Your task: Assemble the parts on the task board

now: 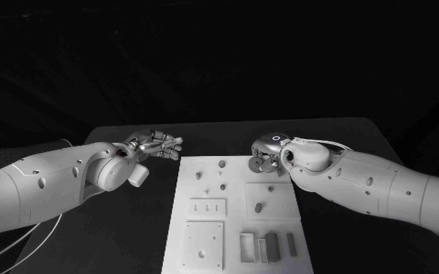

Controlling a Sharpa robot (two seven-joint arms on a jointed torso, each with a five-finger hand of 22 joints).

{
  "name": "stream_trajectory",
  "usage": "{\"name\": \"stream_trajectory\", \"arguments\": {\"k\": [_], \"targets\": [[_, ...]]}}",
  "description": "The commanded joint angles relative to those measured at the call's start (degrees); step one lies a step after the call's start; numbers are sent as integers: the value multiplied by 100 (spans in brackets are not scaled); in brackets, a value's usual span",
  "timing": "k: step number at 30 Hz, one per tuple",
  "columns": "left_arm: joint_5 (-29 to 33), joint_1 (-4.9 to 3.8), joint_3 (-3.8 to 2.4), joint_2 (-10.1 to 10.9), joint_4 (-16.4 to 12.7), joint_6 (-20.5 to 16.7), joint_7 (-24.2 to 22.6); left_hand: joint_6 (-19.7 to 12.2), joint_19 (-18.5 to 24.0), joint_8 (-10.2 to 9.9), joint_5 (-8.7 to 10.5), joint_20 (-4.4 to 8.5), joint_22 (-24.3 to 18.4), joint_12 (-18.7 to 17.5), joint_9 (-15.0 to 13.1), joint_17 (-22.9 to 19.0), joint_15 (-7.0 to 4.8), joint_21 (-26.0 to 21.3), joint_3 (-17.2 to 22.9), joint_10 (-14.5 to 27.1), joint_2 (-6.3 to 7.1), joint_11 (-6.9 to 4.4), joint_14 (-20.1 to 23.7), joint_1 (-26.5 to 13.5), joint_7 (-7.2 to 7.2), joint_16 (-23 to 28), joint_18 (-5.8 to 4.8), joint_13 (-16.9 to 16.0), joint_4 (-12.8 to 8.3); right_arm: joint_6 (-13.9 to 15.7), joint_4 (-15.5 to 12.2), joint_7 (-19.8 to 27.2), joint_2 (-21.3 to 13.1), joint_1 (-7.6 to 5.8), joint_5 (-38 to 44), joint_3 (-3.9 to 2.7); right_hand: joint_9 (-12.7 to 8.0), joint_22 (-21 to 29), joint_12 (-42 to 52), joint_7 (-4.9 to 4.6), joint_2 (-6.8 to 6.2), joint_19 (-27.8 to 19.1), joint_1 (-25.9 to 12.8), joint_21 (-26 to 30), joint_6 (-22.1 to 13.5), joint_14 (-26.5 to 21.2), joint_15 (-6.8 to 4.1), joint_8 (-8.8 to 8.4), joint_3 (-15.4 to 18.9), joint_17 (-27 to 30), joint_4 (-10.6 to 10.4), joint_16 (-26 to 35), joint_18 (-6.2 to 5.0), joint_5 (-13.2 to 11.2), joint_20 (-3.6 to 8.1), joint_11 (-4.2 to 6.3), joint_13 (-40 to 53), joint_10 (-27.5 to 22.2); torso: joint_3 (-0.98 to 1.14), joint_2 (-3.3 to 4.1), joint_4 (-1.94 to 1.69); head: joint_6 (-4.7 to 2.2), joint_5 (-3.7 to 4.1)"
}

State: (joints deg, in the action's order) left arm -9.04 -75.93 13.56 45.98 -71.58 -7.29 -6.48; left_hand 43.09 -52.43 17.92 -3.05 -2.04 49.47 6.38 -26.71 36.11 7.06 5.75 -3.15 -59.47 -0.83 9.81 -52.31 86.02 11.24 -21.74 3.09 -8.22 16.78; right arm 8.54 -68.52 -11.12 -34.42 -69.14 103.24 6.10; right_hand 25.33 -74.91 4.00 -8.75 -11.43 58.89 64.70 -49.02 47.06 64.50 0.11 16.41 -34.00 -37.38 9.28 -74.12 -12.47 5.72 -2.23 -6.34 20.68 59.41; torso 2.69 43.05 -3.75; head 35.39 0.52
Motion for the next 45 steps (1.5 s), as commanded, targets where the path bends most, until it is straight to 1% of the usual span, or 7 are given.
{"name": "stream_trajectory", "arguments": {"k": [1,7,17,28,32,39,45], "targets": [[-15,-2,-3,-17,-5,89,-31,39,15,-23,24,36,-8,-30,9,10,18,-29,-38,-33,-31,-12,-39,7,61,34,81,-7,2,-9,40,90,35,12,-2,8,-14,-110,-4,-7,96,-24,7,-30,31,52,6,39,9,11,77,-33,-253,-7,30,-10,-14,50,-2,0,9,9,-9],[-15,-2,-3,-27,-5,96,-28,39,15,-24,24,37,-9,-33,9,12,17,-31,-38,-34,-33,-13,-40,8,61,37,80,-7,2,-72,122,106,80,38,-2,34,-29,-108,2,-10,150,-33,19,-35,47,48,10,48,26,24,204,-40,-253,-4,24,-14,-29,80,-1,-4,5,24,-18],[-15,-2,-3,-33,-4,100,-25,39,14,-25,24,38,-9,-37,9,16,17,-33,-38,-36,-33,-13,-41,9,61,41,78,-9,1,-124,158,125,97,60,-1,52,-35,-104,14,-24,163,-34,0,-37,91,45,20,71,25,34,256,-46,-253,-1,17,-25,-33,129,-5,-2,12,41,-29],[-17,-3,-4,-44,-8,92,-22,41,14,-25,24,40,-9,-40,9,21,16,-36,-37,-39,-33,-13,-42,13,60,46,77,-11,0,-564,232,117,166,59,1,128,-52,-100,5,-39,145,-50,-15,-29,82,25,28,62,22,44,296,-43,-253,-1,9,-33,-44,137,-10,-3,12,74,-27],[-17,-3,-4,-50,-10,94,-21,41,13,-25,24,41,-9,-41,9,22,16,-37,-37,-40,-33,-14,-42,15,60,47,76,-11,0,-671,234,114,189,59,3,150,-59,-102,3,-29,242,-76,-9,-23,118,-6,26,80,5,47,351,-50,-253,-2,-2,-33,-53,153,-10,-4,9,85,-30],[-17,-3,-4,-43,-16,90,-18,42,13,-25,24,42,-9,-43,9,25,16,-38,-36,-41,-33,-14,-43,17,60,49,76,-12,-1,-785,234,105,215,59,15,175,-106,-111,9,-68,544,-121,-10,-39,155,-58,48,86,11,52,648,-91,-253,0,-26,-54,-62,215,-6,-5,11,107,-36],[-23,-4,-4,-34,-32,92,-9,43,12,-26,24,42,-9,-45,9,28,16,-40,-37,-43,-31,-14,-44,20,60,52,75,-13,-1,-918,223,70,264,59,27,213,-127,-109,5,-97,532,-129,-39,-42,139,-71,59,71,20,57,695,-96,-253,0,-34,-66,-66,222,-2,-3,21,123,-46]]}}
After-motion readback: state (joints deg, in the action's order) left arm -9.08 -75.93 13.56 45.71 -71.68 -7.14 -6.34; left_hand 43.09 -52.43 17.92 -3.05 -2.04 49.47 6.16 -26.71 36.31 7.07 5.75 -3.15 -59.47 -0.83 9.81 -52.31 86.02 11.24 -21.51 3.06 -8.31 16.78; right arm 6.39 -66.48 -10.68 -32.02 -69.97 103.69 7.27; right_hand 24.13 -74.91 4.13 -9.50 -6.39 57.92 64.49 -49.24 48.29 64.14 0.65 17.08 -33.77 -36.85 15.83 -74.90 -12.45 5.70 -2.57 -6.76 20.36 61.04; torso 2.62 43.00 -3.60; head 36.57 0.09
